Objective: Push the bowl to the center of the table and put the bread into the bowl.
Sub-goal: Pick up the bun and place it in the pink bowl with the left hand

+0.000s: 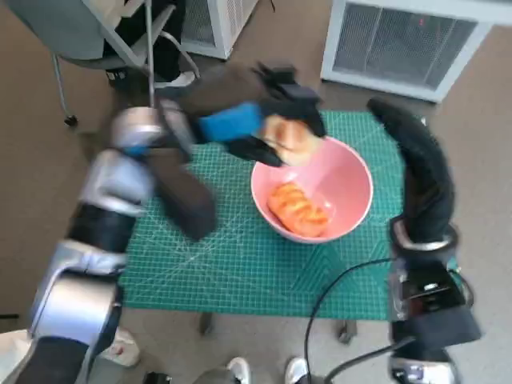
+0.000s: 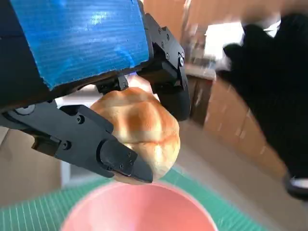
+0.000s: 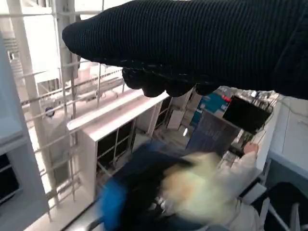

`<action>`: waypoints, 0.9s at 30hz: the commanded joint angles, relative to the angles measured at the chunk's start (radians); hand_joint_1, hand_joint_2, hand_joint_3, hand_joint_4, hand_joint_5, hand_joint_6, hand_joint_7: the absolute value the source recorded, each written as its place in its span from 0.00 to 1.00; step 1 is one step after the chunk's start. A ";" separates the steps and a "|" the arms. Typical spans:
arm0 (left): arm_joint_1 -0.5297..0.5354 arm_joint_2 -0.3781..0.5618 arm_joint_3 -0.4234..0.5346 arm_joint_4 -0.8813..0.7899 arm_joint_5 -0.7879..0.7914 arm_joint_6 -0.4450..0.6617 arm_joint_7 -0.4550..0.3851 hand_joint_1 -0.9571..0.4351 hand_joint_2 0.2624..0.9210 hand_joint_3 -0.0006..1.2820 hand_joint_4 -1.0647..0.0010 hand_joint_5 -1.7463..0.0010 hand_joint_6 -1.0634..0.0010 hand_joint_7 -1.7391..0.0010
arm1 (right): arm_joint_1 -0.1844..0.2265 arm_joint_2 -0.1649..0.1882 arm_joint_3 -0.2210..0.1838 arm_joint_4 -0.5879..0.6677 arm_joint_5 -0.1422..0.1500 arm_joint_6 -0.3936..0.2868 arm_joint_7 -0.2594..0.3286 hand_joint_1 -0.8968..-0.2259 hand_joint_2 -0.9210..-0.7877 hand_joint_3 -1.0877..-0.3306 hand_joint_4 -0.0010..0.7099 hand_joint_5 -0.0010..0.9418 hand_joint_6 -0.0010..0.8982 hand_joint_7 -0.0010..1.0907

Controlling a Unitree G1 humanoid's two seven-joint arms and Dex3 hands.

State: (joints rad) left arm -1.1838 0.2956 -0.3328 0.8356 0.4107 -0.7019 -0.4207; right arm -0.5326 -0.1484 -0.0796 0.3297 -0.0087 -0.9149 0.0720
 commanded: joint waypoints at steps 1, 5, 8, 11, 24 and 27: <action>-0.059 -0.062 -0.048 0.109 0.051 0.014 0.028 0.69 1.00 0.12 0.53 0.24 0.41 0.30 | 0.024 -0.011 -0.014 0.008 0.001 0.002 -0.005 0.61 0.00 0.60 0.57 0.01 0.00 0.68; -0.075 -0.100 -0.091 0.188 0.096 0.023 0.044 0.69 1.00 0.20 0.64 0.18 0.52 0.24 | 0.035 -0.017 -0.022 -0.014 0.006 0.015 -0.005 0.61 0.00 0.62 0.57 0.01 0.00 0.67; -0.083 -0.126 -0.112 0.238 0.113 0.039 0.043 0.67 0.96 0.16 0.65 0.46 0.58 0.46 | 0.049 -0.014 -0.027 -0.040 0.003 0.028 -0.008 0.60 0.00 0.62 0.57 0.01 0.00 0.67; -0.085 -0.144 -0.125 0.271 0.125 0.055 0.043 0.64 0.98 0.06 0.62 0.81 0.56 0.75 | 0.062 -0.012 -0.031 -0.067 -0.006 0.044 -0.014 0.60 0.00 0.63 0.57 0.01 0.01 0.67; -0.052 -0.141 -0.125 0.280 0.118 0.089 0.027 0.56 1.00 0.00 0.80 1.00 0.64 0.97 | 0.086 -0.015 -0.048 -0.107 -0.035 0.068 -0.040 0.56 0.00 0.64 0.57 0.01 0.02 0.65; -0.043 -0.130 -0.113 0.269 0.104 0.079 0.030 0.55 1.00 0.00 0.80 1.00 0.64 0.97 | 0.085 -0.019 -0.051 -0.108 -0.032 0.068 -0.040 0.55 0.00 0.64 0.57 0.01 0.02 0.65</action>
State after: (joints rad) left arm -1.2405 0.1513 -0.4610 1.1237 0.5359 -0.6145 -0.3885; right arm -0.4675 -0.1565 -0.1219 0.2234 -0.0413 -0.8571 0.0389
